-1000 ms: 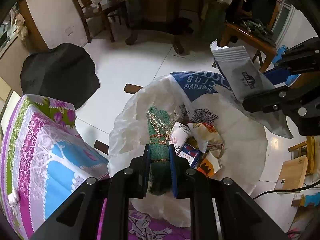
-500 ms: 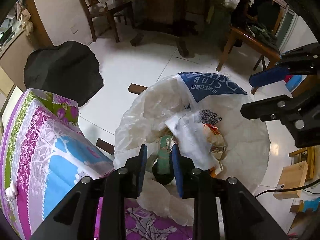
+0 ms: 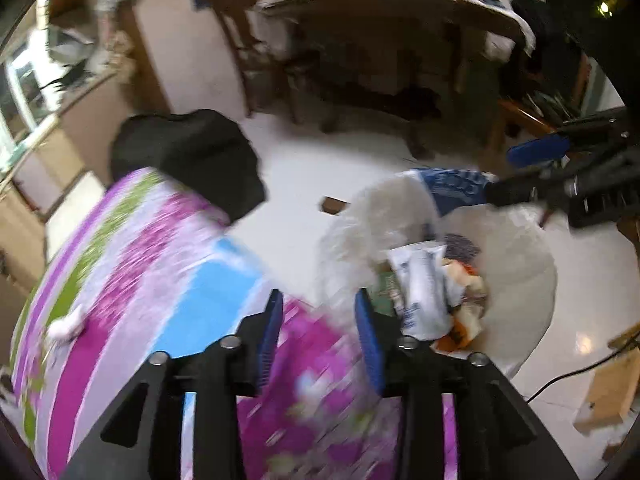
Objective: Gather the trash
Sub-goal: 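Open both grippers to drop the scrubber and sachet into the bag, then grasp the rice bag with the left gripper while the right grasps the white cloth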
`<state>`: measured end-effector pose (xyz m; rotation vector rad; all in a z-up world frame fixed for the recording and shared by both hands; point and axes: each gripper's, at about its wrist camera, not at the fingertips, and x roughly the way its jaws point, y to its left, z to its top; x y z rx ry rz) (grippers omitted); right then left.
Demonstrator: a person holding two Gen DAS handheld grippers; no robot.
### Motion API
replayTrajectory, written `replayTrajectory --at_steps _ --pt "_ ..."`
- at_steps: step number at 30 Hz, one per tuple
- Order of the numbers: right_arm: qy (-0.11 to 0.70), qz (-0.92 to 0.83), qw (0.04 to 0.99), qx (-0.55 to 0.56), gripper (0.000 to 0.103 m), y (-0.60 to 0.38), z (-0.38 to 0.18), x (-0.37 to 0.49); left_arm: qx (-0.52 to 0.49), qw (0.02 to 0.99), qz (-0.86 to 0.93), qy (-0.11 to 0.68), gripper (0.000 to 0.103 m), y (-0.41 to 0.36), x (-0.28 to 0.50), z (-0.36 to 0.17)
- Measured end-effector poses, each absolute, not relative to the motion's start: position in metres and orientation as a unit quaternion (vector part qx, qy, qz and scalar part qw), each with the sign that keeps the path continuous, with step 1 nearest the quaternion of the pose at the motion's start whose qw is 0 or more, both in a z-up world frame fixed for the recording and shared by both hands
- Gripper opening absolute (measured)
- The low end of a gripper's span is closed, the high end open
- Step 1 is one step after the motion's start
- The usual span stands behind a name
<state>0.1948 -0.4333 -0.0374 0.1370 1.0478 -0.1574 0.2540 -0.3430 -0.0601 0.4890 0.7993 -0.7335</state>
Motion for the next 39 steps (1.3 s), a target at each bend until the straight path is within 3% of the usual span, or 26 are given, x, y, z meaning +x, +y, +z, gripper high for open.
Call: replayTrajectory --at_steps 9,20,23,25,27,33,35,39 --pt "0.362 -0.032 0.929 0.075 0.063 -0.359 -0.030 0.169 0.138 0.868 -0.263 0.399 0.043 -0.206 0.253 -0.052" --pt "0.372 0.052 0.918 0.124 0.063 -0.278 -0.059 0.199 0.070 0.906 -0.158 0.387 0.054 -0.063 0.236 -0.039" --pt "0.372 0.062 0.919 0.114 0.063 -0.262 -0.060 0.209 0.050 0.910 -0.143 0.387 0.064 -0.039 0.228 -0.040" --pt "0.374 0.067 0.918 0.111 0.064 -0.253 -0.061 0.213 0.040 0.912 -0.148 0.380 0.079 -0.031 0.223 -0.041" --pt "0.378 0.074 0.917 0.108 0.068 -0.247 -0.063 0.219 0.046 0.911 -0.151 0.380 0.083 -0.032 0.220 -0.048" --pt "0.386 0.113 0.915 0.041 0.069 -0.213 -0.063 0.269 0.050 0.902 -0.145 0.404 0.081 -0.046 0.236 -0.081" --pt "0.387 0.131 0.913 0.004 0.069 -0.198 -0.063 0.289 0.056 0.896 -0.135 0.419 0.064 -0.047 0.244 -0.093" --pt "0.393 0.199 0.895 -0.069 0.071 -0.162 -0.066 0.338 0.059 0.898 -0.144 0.411 0.058 -0.043 0.243 -0.097"
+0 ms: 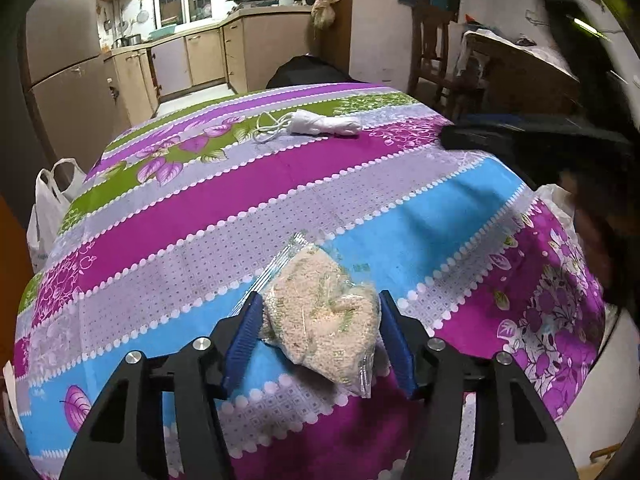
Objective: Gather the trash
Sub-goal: 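Grasp the rice bag with the left gripper while the right grasps the white cloth, then carry the rice bag and white cloth with both grippers over the trash bag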
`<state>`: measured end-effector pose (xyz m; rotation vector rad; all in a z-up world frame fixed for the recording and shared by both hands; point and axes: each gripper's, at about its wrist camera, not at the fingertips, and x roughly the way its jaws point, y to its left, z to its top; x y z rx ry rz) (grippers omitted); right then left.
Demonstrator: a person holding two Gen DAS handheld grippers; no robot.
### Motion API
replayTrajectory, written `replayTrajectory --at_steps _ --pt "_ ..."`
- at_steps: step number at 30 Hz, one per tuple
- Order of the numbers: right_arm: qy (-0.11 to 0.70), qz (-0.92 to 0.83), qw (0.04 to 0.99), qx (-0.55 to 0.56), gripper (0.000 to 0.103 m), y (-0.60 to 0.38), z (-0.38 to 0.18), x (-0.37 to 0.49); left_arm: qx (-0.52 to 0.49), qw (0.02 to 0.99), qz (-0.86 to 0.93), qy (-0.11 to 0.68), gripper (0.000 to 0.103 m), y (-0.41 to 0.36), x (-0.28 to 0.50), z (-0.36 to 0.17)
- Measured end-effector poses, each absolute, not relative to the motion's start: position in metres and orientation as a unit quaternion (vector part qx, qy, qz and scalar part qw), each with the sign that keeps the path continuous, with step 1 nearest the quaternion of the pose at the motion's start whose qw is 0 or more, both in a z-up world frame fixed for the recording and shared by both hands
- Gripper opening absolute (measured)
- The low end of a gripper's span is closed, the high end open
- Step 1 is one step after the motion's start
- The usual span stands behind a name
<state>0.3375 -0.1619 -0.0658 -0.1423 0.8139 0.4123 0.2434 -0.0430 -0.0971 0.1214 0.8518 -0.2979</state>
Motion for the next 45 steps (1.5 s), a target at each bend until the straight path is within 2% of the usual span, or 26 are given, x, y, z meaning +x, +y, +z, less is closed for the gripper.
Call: replayTrajectory --at_steps 9,12,16,18,21,36,45 --pt "0.413 0.254 0.861 -0.156 0.071 -0.118 -0.086 0.431 0.026 0.897 -0.157 0.412 0.047 -0.030 0.239 -0.093" --pt "0.431 0.266 0.845 -0.169 0.059 -0.110 -0.096 0.446 0.010 0.895 -0.158 0.417 0.047 -0.023 0.241 -0.090" --pt "0.441 0.266 0.839 -0.176 0.051 -0.106 -0.105 0.459 0.004 0.896 -0.158 0.415 0.047 -0.020 0.244 -0.086" --pt "0.453 0.268 0.839 -0.135 0.034 -0.111 -0.106 0.463 0.002 0.897 -0.158 0.413 0.047 -0.020 0.244 -0.084" --pt "0.450 0.253 0.848 -0.121 0.029 -0.114 -0.106 0.451 0.007 0.900 -0.152 0.408 0.047 -0.022 0.242 -0.080" --pt "0.473 0.229 0.850 0.040 0.026 -0.174 -0.080 0.270 0.066 0.915 -0.135 0.374 0.047 -0.055 0.216 -0.051" --pt "0.448 0.179 0.873 0.065 0.026 -0.216 -0.059 0.228 0.119 0.923 -0.130 0.341 0.046 -0.108 0.212 -0.026"
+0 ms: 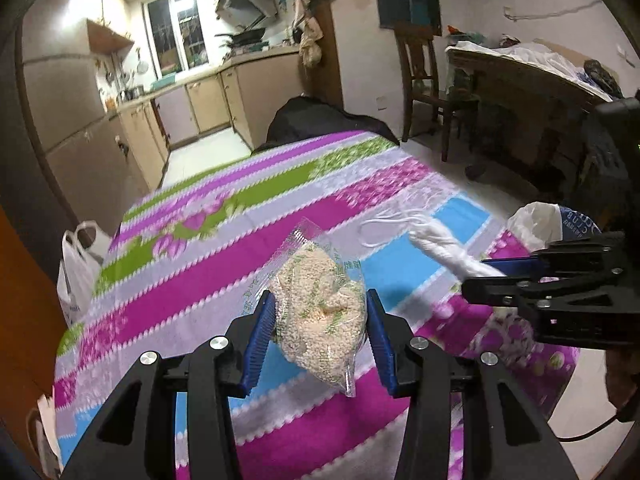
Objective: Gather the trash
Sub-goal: 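Carry the rice bag and white cloth with both grippers over the trash bag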
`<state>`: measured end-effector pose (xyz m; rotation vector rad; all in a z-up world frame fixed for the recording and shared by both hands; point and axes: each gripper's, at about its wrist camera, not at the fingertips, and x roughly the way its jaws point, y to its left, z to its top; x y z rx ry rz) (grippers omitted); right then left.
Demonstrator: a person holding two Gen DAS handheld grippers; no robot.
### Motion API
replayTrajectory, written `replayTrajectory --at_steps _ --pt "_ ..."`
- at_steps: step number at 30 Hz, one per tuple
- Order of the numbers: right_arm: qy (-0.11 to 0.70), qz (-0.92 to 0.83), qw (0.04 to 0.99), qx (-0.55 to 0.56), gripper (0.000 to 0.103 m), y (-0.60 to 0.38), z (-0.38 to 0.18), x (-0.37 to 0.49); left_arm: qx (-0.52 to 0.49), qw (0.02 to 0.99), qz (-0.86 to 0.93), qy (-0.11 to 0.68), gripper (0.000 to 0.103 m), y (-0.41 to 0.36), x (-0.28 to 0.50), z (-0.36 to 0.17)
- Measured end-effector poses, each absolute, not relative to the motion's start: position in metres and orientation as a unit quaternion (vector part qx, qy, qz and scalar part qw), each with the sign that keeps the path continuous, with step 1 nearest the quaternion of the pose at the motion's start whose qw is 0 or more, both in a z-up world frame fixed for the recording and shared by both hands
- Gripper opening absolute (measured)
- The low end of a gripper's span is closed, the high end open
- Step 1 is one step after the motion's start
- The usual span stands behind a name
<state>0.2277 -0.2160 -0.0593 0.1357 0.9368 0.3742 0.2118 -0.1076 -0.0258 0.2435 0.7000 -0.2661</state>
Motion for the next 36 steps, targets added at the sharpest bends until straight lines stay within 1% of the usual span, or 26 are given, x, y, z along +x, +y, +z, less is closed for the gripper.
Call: replayTrajectory --at_steps 6,13,18,24,27,31,36 --pt "0.427 0.118 0.894 0.070 0.026 -0.278 -0.033 0.210 0.148 0.924 -0.155 0.316 0.046 -0.156 0.215 -0.006" --pt "0.417 0.040 0.905 0.076 0.026 -0.353 -0.006 0.187 0.184 0.917 -0.202 0.289 0.046 -0.231 0.216 0.010" --pt "0.421 -0.015 0.905 0.066 0.026 -0.395 0.011 0.176 0.206 0.908 -0.236 0.278 0.047 -0.286 0.214 0.014" --pt "0.440 -0.073 0.894 0.044 0.026 -0.437 0.017 0.164 0.226 0.893 -0.274 0.276 0.046 -0.340 0.214 0.014" --pt "0.454 -0.093 0.886 0.029 0.027 -0.450 0.016 0.159 0.233 0.878 -0.305 0.286 0.047 -0.367 0.215 0.012" --pt "0.485 -0.111 0.867 0.017 0.027 -0.464 0.008 0.157 0.231 0.841 -0.367 0.323 0.046 -0.399 0.226 0.007" --pt "0.526 -0.110 0.843 0.032 0.027 -0.475 -0.007 0.161 0.253 0.796 -0.428 0.346 0.046 -0.428 0.230 -0.007"
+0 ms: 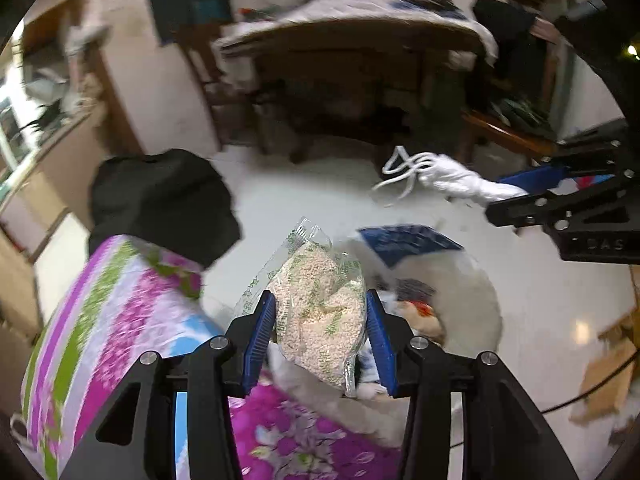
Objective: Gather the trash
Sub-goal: 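Carry the rice bag and white cloth with both grippers over the trash bag, then open both grippers to drop the rice bag and cloth into the bag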
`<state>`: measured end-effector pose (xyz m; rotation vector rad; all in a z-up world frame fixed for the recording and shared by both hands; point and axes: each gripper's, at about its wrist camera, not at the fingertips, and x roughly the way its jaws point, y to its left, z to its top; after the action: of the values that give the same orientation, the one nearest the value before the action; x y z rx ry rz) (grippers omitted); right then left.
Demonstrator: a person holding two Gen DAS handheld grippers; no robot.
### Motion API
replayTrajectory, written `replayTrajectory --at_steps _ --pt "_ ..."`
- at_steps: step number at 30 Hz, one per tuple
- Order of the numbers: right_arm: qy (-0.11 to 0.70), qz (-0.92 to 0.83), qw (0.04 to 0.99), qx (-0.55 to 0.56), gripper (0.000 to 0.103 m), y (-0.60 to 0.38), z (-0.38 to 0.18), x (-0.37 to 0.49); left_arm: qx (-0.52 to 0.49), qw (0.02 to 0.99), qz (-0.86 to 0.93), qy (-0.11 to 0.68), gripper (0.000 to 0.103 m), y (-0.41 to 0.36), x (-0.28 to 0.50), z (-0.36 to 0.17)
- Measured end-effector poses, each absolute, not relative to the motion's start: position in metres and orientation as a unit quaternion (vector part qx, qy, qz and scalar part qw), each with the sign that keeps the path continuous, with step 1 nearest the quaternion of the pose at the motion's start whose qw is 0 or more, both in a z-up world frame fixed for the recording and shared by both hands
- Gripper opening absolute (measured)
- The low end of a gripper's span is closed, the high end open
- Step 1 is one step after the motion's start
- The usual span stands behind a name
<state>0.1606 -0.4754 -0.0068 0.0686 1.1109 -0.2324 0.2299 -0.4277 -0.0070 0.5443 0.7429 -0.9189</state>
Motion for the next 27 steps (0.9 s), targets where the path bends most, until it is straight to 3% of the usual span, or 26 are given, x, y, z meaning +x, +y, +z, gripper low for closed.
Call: replayTrajectory --at_steps 13,15,16,27 --pt "0.555 -0.081 0.819 0.118 0.029 -0.494 -0.036 0.170 0.312 0.736 -0.464 0.382 0.049 -0.456 0.222 -0.071" --pt "0.552 -0.080 0.820 0.127 0.044 -0.495 -0.040 0.172 0.310 0.736 -0.460 0.388 0.054 -0.456 0.227 -0.076" --pt "0.551 -0.086 0.819 0.132 0.046 -0.497 -0.041 0.172 0.309 0.737 -0.460 0.387 0.056 -0.455 0.228 -0.077" --pt "0.510 -0.101 0.847 0.115 0.047 -0.486 -0.037 0.153 0.296 0.771 -0.447 0.344 0.056 -0.432 0.222 -0.061"
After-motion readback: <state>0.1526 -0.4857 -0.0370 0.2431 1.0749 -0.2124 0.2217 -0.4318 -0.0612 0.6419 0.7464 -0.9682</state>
